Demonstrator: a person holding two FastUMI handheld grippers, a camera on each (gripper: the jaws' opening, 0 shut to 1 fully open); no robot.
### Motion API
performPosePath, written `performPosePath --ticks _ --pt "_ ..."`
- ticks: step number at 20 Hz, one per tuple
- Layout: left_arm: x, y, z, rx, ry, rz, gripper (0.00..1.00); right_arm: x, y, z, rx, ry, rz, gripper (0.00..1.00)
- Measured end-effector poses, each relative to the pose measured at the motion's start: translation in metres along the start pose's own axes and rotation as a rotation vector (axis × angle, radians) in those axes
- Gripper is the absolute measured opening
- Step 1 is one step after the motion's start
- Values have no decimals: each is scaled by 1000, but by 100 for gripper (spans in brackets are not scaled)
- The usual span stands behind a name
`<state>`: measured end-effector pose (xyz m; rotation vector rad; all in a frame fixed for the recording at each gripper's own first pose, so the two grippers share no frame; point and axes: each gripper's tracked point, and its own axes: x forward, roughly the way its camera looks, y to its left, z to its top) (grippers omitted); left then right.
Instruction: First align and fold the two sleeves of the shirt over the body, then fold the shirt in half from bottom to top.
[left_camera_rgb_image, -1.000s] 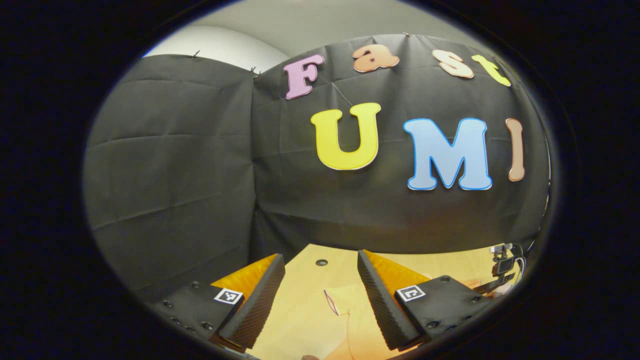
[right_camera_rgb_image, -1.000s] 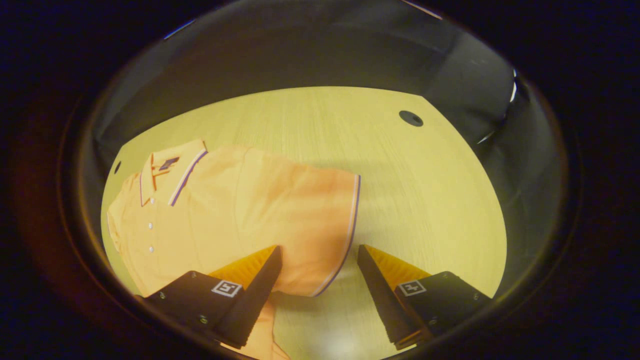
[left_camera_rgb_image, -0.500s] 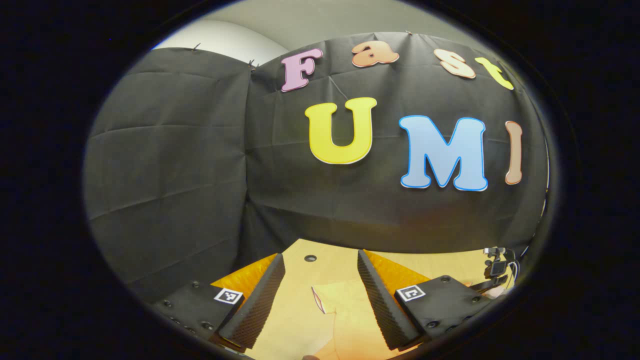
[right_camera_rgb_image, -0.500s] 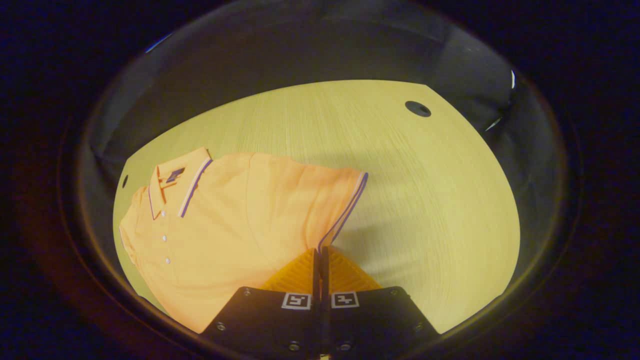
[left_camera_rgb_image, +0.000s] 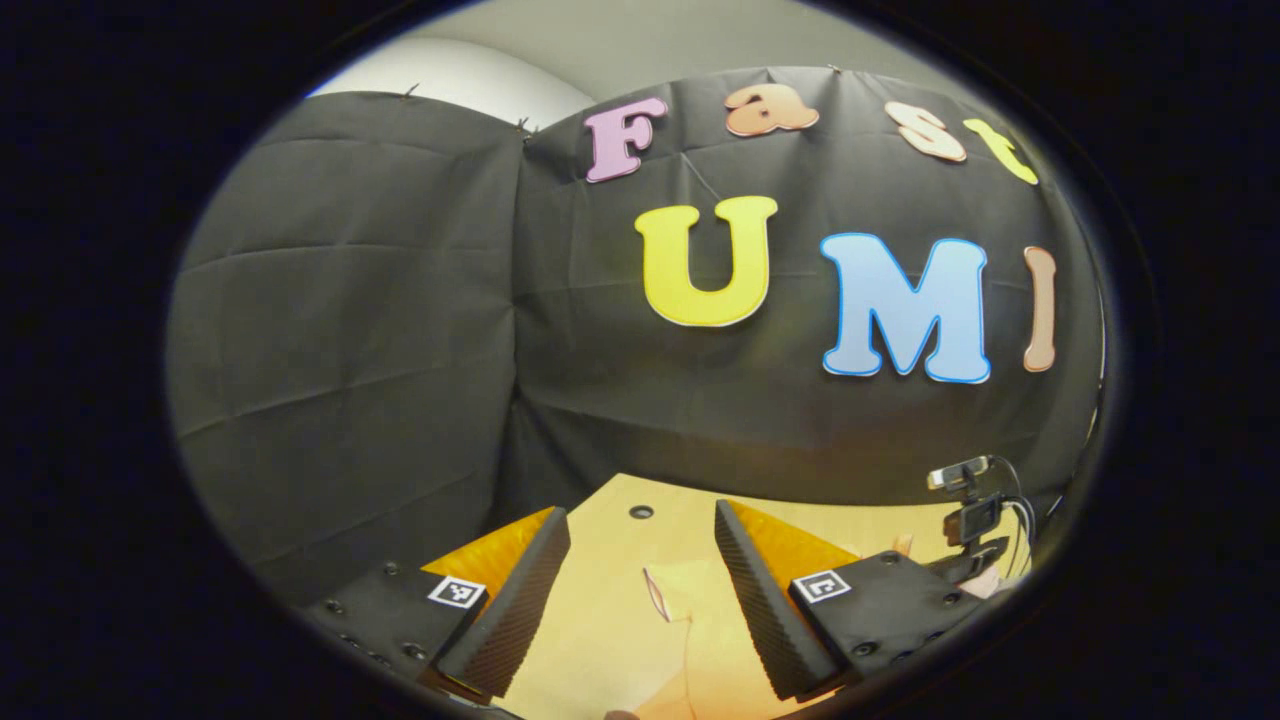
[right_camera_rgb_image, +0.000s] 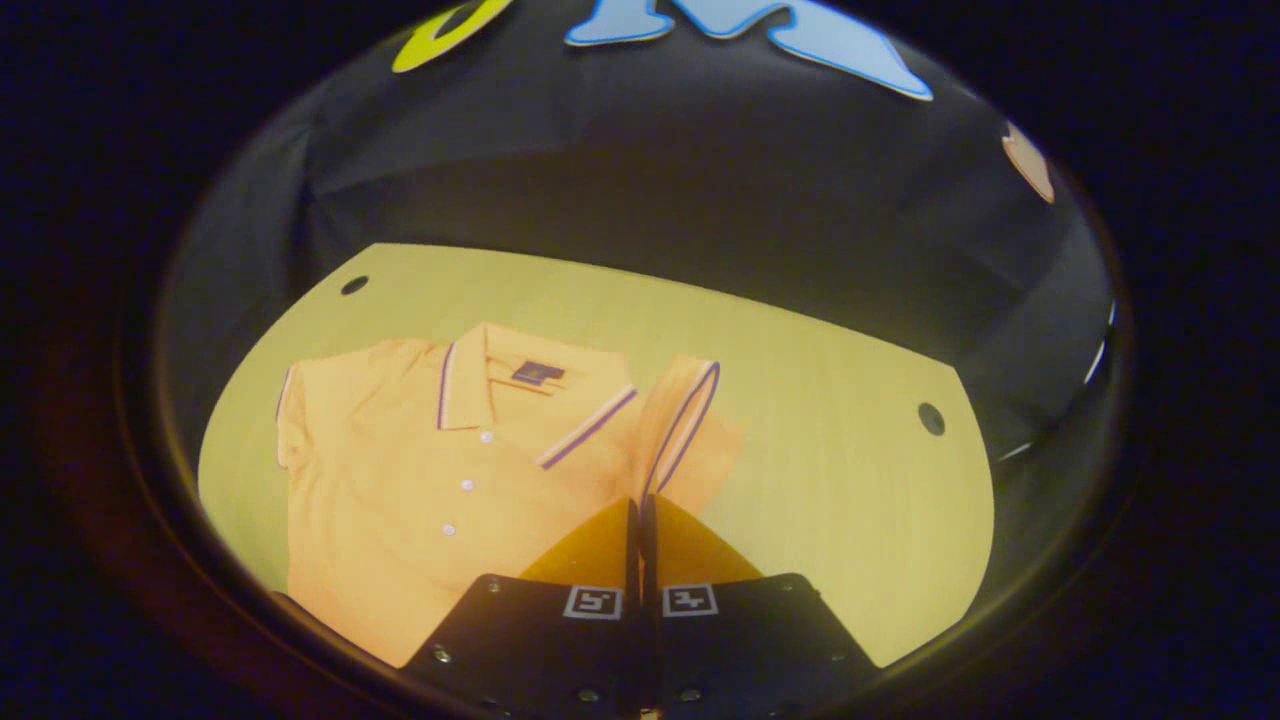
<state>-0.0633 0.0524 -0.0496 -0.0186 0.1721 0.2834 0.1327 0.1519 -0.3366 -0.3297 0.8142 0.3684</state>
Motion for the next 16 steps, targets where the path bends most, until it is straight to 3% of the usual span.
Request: performPosePath --ticks 3,7,8,9,12,16 --pt "-11 27 -4 7 -2 55 95 15 53 -13 -126 52 44 1" --pt "-20 51 -14 6 14 101 95 19 69 -22 -113 85 47 4" --pt "-19 51 -19 2 29 96 95 21 75 -24 -82 93 76 5" --pt "-17 52 -28 -1 49 89 96 19 71 -23 -51 91 68 20" --pt "-5 45 -50 -2 87 48 94 6 67 -15 24 59 79 39" --pt "34 26 -91 -15 172 -38 94 -35 54 1 110 -18 97 36"
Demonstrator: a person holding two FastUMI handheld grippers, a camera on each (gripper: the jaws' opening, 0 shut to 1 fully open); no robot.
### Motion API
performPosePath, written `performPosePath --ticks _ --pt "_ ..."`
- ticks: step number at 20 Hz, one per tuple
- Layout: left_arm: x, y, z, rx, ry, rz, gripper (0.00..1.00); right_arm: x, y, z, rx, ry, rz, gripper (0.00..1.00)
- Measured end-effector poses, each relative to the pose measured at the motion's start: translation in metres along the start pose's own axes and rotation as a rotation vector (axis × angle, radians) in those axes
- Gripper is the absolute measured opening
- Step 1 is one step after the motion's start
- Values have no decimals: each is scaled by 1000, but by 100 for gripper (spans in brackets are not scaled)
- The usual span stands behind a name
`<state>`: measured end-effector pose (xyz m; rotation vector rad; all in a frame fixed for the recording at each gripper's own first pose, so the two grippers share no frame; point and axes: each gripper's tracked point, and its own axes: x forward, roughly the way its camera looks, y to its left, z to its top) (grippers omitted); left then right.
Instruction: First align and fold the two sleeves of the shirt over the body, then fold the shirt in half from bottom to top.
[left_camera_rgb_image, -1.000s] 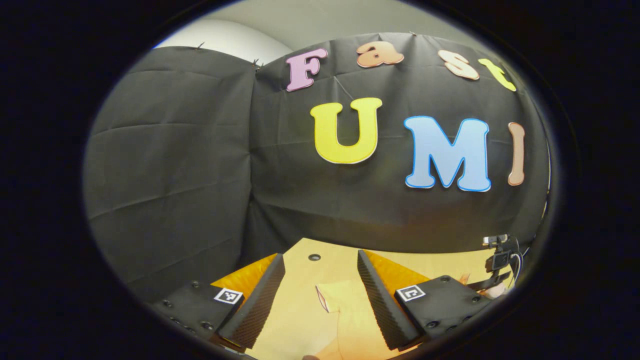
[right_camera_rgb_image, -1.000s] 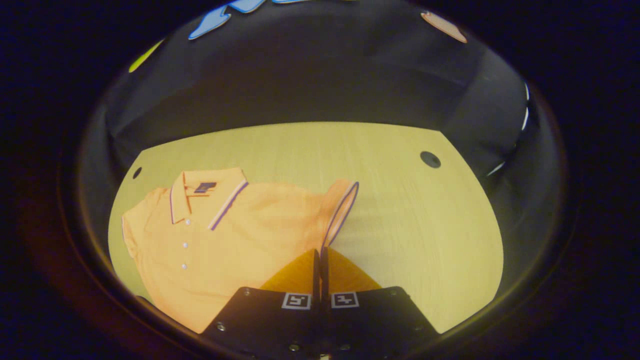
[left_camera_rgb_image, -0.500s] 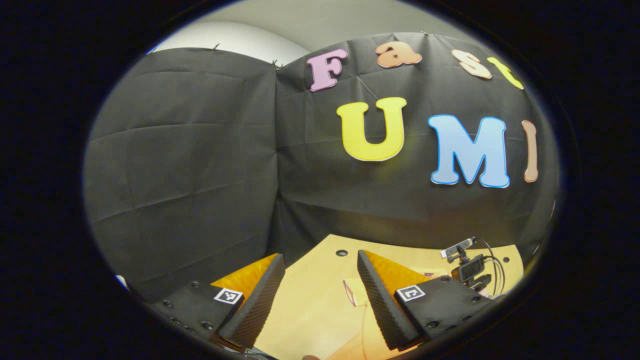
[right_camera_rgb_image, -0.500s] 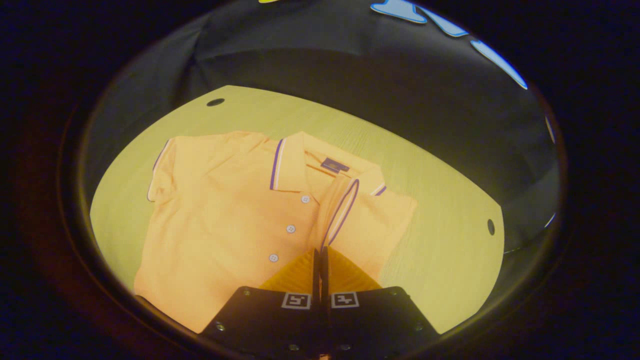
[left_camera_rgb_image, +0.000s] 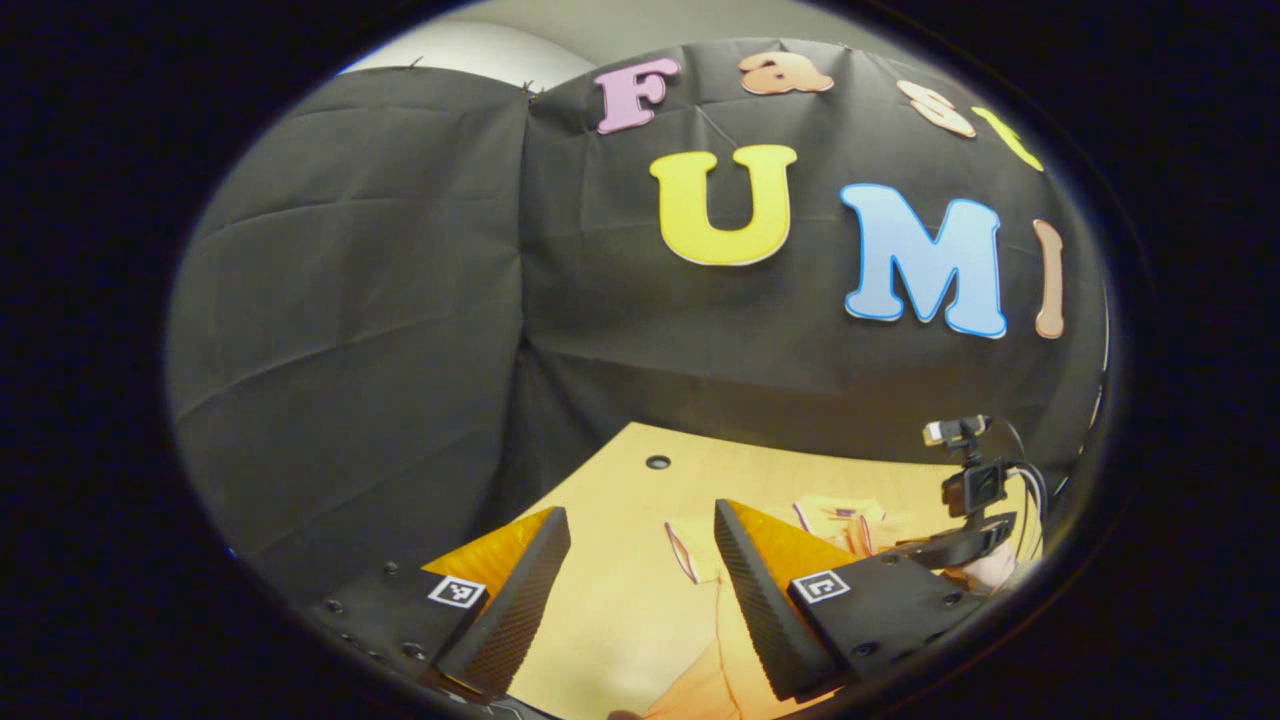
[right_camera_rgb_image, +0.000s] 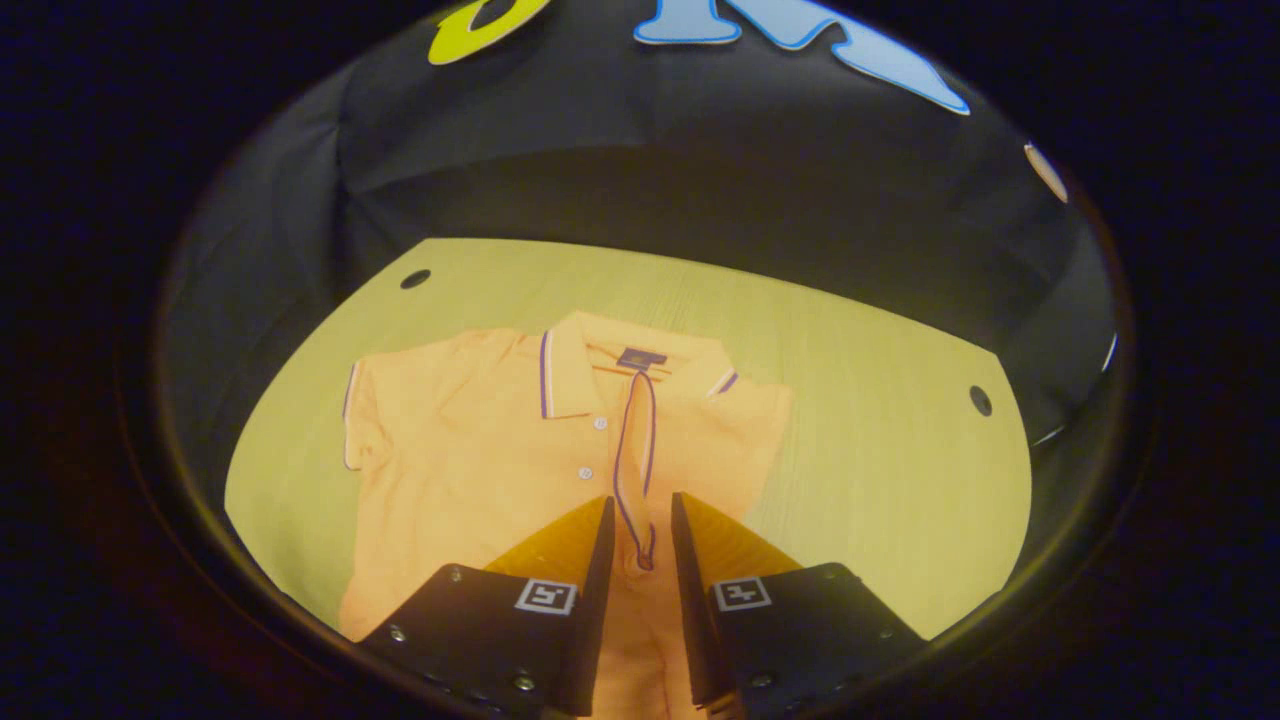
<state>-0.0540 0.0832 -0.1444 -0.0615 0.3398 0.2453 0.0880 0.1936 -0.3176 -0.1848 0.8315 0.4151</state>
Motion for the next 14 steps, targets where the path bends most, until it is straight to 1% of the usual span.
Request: performPosePath --ticks 1,2,3,4,5,6,7,8,10,12,13,14 --pt "13 -4 -7 -8 17 -23 96 -12 -2 5 14 -22 5 36" --pt "31 -9 -17 -18 41 -51 95 -27 -6 11 32 -51 11 36" --pt "61 -17 -36 -16 85 -87 96 -49 -12 18 53 -92 12 35" --pt "75 -19 -45 -9 105 -98 95 -65 -16 22 67 -123 11 39" --pt "101 -27 -59 0 133 -128 95 -90 -25 25 87 -156 3 32" --pt "118 -32 -67 3 151 -150 95 -105 -29 23 104 -170 -5 35" --pt "131 -36 -75 4 169 -163 95 -115 -34 22 117 -179 -13 32" --pt "143 -40 -82 6 184 -174 95 -125 -38 20 131 -187 -22 35" --pt "176 -48 -108 20 228 -187 95 -149 -46 11 173 -199 -44 35" --pt "196 -51 -129 28 270 -193 94 -165 -53 6 201 -208 -56 35" --pt "214 -52 -147 28 308 -193 96 -173 -58 2 212 -211 -70 35" --pt "226 -51 -160 32 334 -186 95 -184 -65 -3 225 -214 -91 35"
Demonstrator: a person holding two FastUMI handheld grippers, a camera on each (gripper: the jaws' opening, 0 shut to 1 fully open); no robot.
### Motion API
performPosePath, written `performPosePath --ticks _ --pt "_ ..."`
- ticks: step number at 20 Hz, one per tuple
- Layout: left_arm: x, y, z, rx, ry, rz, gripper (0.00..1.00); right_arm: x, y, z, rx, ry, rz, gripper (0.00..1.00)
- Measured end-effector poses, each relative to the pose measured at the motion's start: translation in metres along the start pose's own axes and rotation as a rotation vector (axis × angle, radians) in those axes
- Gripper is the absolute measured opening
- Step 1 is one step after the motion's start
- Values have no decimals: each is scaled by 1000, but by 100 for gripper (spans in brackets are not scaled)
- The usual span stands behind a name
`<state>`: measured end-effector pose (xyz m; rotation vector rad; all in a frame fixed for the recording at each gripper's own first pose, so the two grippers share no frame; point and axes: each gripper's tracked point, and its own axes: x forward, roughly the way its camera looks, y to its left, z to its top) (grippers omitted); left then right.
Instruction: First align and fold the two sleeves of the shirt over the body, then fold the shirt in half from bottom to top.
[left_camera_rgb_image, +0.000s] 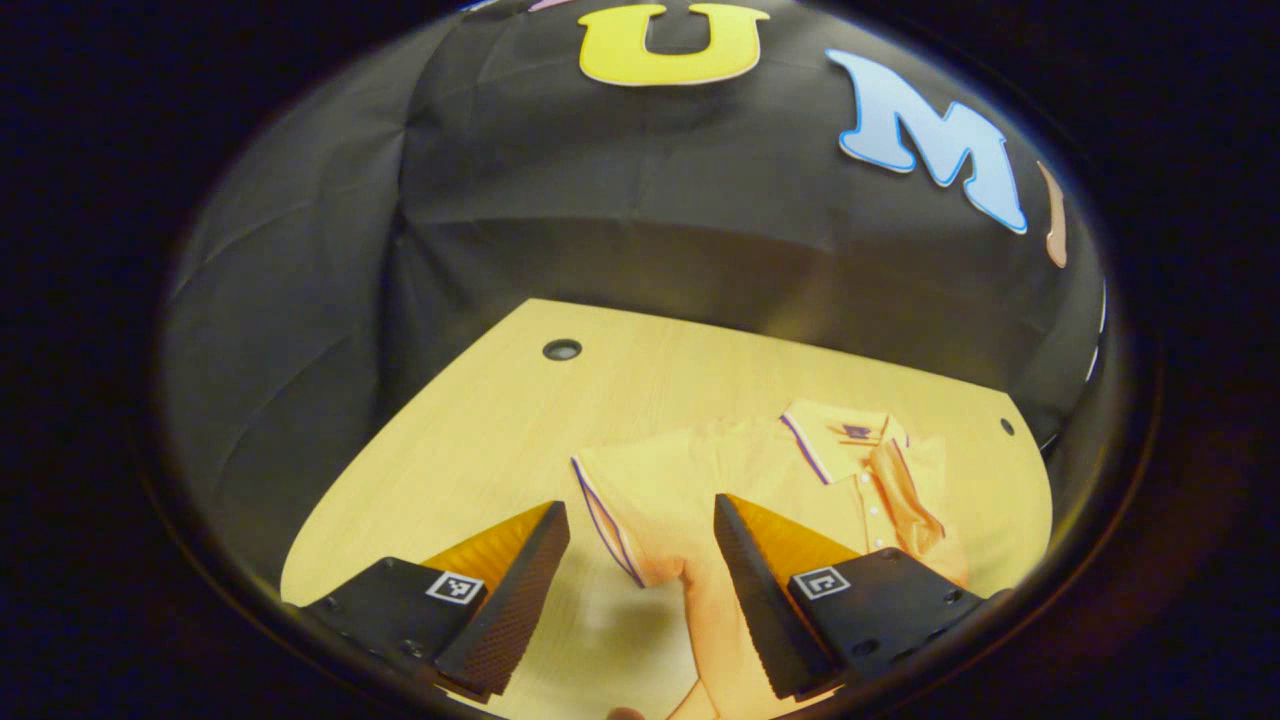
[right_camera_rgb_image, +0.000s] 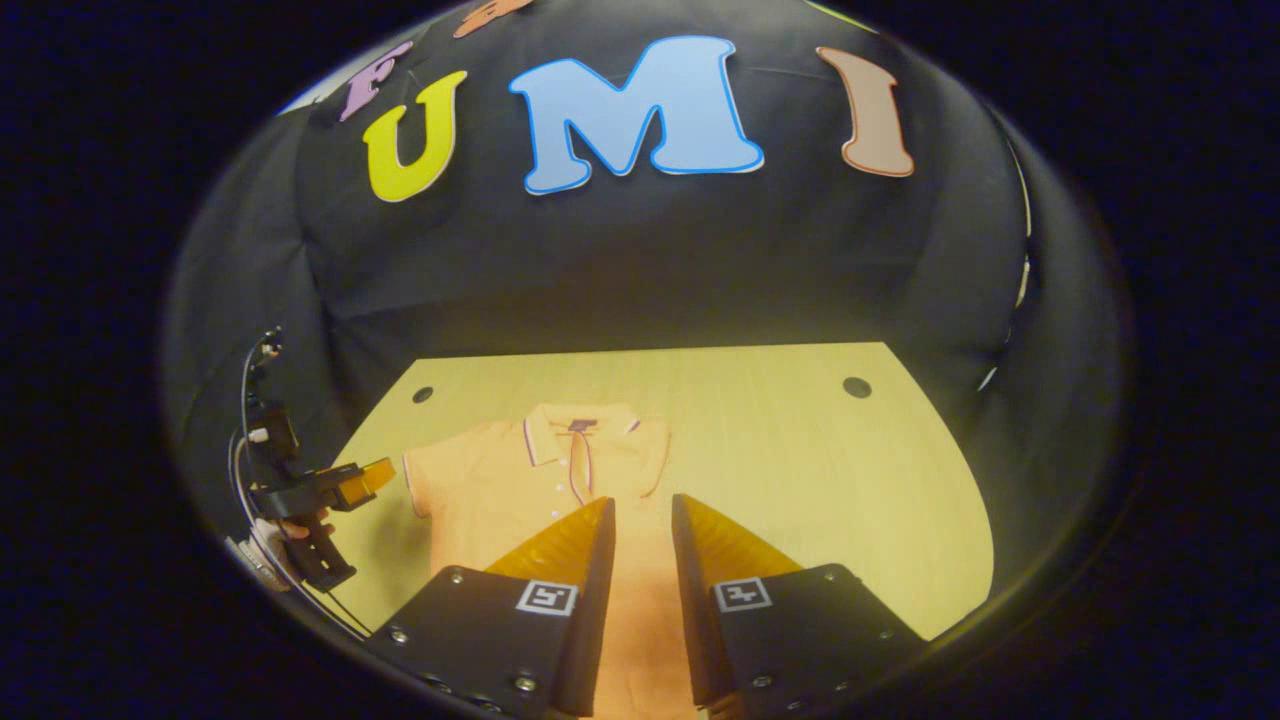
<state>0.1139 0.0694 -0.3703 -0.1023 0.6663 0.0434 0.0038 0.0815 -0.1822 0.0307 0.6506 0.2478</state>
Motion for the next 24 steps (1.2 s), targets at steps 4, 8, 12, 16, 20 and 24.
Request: performPosePath --ticks 4,8,12,16,20,24 --pt "42 5 -20 21 56 6 94 -24 -24 -8 30 -4 -65 35" --pt "71 6 -42 45 103 22 95 -41 -51 -21 46 17 -133 35" --pt "82 8 -53 62 124 44 96 -48 -67 -28 71 28 -174 35" --pt "83 8 -50 48 100 67 94 -45 -69 -32 91 42 -172 35" --pt "85 -3 -50 51 98 55 29 -42 -67 -37 89 56 -164 35" --pt "84 -6 -49 121 121 93 8 -43 -70 -41 92 63 -165 35"
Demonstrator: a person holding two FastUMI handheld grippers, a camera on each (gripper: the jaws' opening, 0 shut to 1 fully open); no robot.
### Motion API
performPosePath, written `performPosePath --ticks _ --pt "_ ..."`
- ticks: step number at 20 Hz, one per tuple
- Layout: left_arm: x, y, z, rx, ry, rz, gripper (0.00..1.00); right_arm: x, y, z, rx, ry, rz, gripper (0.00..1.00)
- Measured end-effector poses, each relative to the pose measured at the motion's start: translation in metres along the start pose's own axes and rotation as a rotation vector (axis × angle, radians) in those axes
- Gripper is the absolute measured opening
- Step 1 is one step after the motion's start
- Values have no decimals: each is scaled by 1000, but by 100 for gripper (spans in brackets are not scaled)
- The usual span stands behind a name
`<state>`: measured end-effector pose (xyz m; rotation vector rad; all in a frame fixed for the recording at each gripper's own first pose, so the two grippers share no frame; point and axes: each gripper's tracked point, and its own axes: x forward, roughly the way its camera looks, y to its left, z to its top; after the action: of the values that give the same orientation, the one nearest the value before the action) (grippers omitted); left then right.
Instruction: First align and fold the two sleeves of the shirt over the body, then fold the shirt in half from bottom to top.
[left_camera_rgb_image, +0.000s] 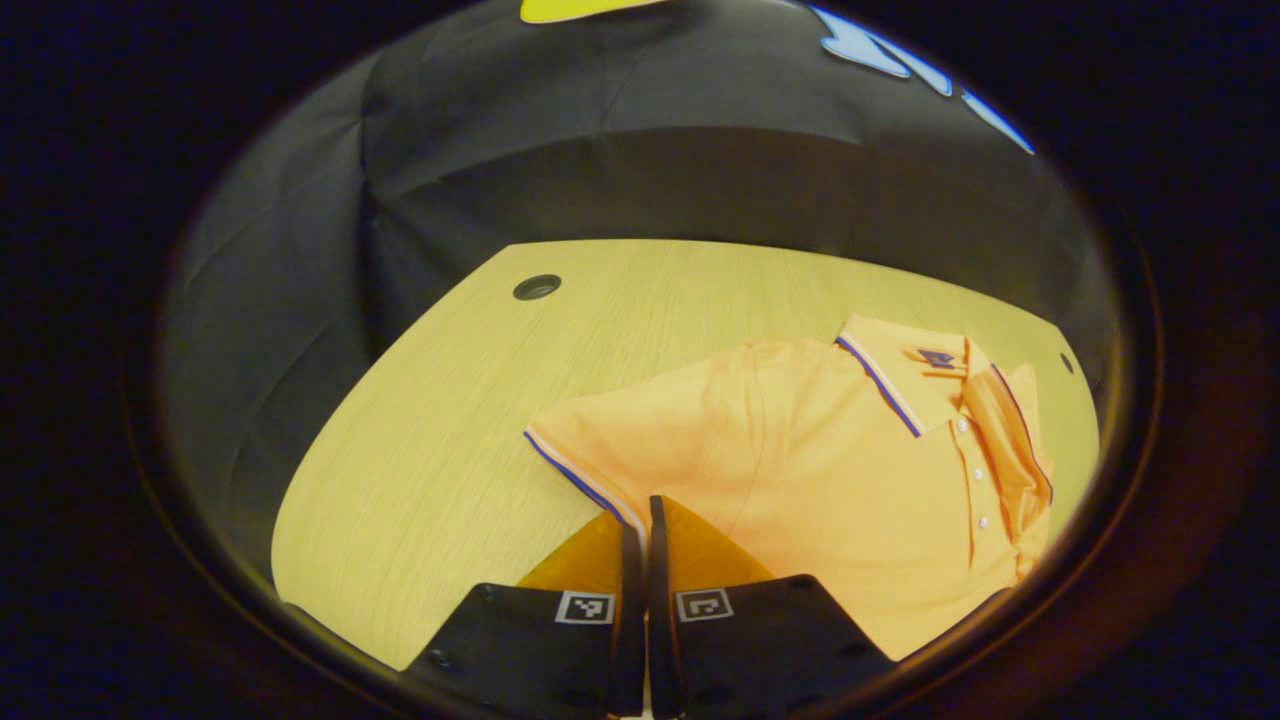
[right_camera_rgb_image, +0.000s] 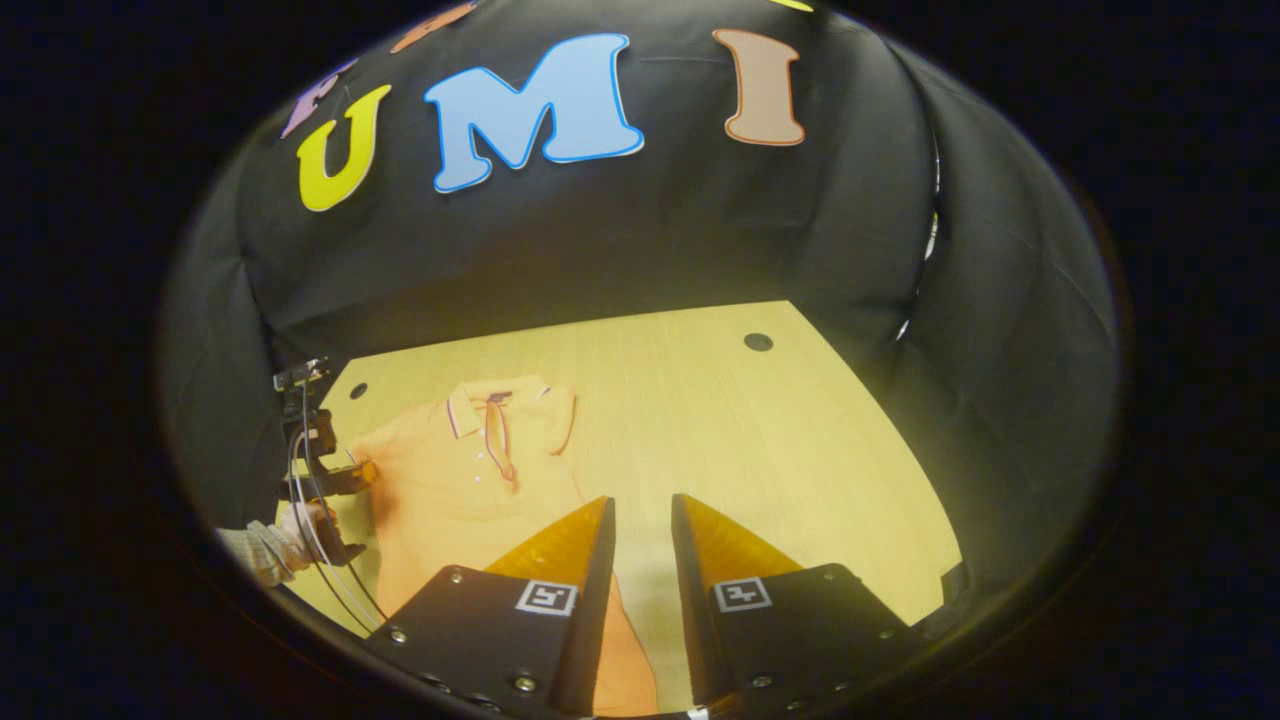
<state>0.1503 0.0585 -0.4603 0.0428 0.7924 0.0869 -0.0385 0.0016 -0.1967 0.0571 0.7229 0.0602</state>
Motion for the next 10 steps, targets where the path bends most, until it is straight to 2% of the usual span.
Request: performPosePath --ticks 2,3,4,5,6,8,10 --pt "-1 -1 2 45 8 18 12 -1 -4 -2 9 4 -4 35" --pt "-5 -5 10 67 -13 22 8 -1 -6 -4 17 7 -6 35" --pt "-12 -9 25 96 -51 24 12 -1 -9 -7 34 11 -9 36" --pt "-21 -21 39 140 -91 10 8 -1 -11 -9 51 14 -9 32" --pt "-27 -30 47 172 -115 -4 8 -2 -13 -11 64 17 -11 35" --pt "-39 -54 64 237 -166 -39 8 -2 -15 -14 76 21 -15 35" --pt "-56 -103 79 338 -228 -116 8 -4 -17 -16 91 20 -17 35"
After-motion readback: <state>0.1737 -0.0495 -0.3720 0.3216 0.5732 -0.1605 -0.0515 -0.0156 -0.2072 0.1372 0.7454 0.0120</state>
